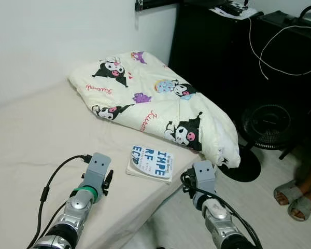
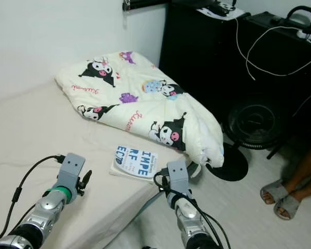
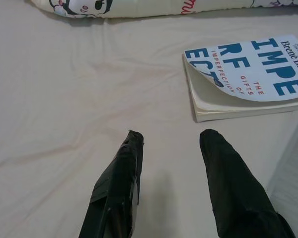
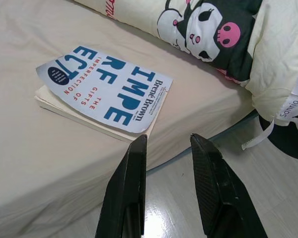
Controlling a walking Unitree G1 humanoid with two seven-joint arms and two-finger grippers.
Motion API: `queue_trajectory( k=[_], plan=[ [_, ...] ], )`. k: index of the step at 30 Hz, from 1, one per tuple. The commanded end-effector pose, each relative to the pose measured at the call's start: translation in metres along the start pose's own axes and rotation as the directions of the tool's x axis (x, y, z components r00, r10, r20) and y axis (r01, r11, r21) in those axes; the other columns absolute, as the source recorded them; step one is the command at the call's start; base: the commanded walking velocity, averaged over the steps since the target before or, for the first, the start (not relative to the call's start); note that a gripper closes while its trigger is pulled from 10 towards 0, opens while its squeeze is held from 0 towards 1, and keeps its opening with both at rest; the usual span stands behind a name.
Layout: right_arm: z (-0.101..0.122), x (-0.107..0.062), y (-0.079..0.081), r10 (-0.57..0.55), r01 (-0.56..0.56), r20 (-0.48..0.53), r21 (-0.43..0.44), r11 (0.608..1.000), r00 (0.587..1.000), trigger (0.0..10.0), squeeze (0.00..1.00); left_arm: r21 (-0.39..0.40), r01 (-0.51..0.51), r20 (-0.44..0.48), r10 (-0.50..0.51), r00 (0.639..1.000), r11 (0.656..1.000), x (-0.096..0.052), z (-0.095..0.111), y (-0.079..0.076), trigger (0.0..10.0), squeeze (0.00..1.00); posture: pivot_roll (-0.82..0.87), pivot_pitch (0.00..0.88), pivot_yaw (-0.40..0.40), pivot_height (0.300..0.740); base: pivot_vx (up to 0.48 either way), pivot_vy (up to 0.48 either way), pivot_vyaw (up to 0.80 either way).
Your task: Clean up the room
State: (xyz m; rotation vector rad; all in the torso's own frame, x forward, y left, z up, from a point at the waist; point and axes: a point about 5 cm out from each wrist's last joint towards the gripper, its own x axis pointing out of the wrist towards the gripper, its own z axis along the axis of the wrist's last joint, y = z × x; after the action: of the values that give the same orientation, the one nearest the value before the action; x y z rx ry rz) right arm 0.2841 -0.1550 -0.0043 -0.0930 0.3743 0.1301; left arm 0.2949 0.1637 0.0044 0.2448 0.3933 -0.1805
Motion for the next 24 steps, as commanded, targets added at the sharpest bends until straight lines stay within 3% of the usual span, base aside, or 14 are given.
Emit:
queue_trajectory(
  k=[1, 4, 15, 24],
  plan=[
    [-0.007, -0.003, -0.003, -0.006, 0.006, -0.026, 0.000, 1.000, 1.000, 10.0, 0.00, 0.023, 0.019, 0.020, -0.020, 1.000, 1.000, 0.000, 0.002, -0.003, 10.0, 0.00, -0.01, 0.000, 0.029, 0.740, 0.000, 0.000, 0.00],
    [-0.004, -0.002, -0.003, -0.007, 0.007, -0.011, 0.006, 1.000, 1.000, 10.0, 0.00, 0.083, 0.063, 0.094, -0.071, 0.993, 0.995, 0.000, 0.013, -0.008, 10.0, 0.00, -0.01, 0.000, 0.029, 0.740, 0.000, 0.000, 0.00],
    [-0.002, -0.002, -0.003, -0.014, 0.014, 0.012, 0.019, 1.000, 1.000, 10.0, 0.00, 0.066, 0.104, 0.170, -0.114, 0.979, 0.992, 0.005, 0.033, -0.025, 10.0, 0.00, -0.02, 0.005, 0.034, 0.740, 0.000, 0.000, 0.00],
    [-0.002, -0.004, -0.004, -0.025, 0.024, 0.034, 0.040, 0.999, 0.999, 10.0, 0.00, 0.063, 0.106, 0.175, -0.115, 0.978, 0.992, 0.007, 0.036, -0.030, 10.0, 0.00, -0.02, 0.011, 0.033, 0.740, 0.000, 0.000, 0.00]
  ],
)
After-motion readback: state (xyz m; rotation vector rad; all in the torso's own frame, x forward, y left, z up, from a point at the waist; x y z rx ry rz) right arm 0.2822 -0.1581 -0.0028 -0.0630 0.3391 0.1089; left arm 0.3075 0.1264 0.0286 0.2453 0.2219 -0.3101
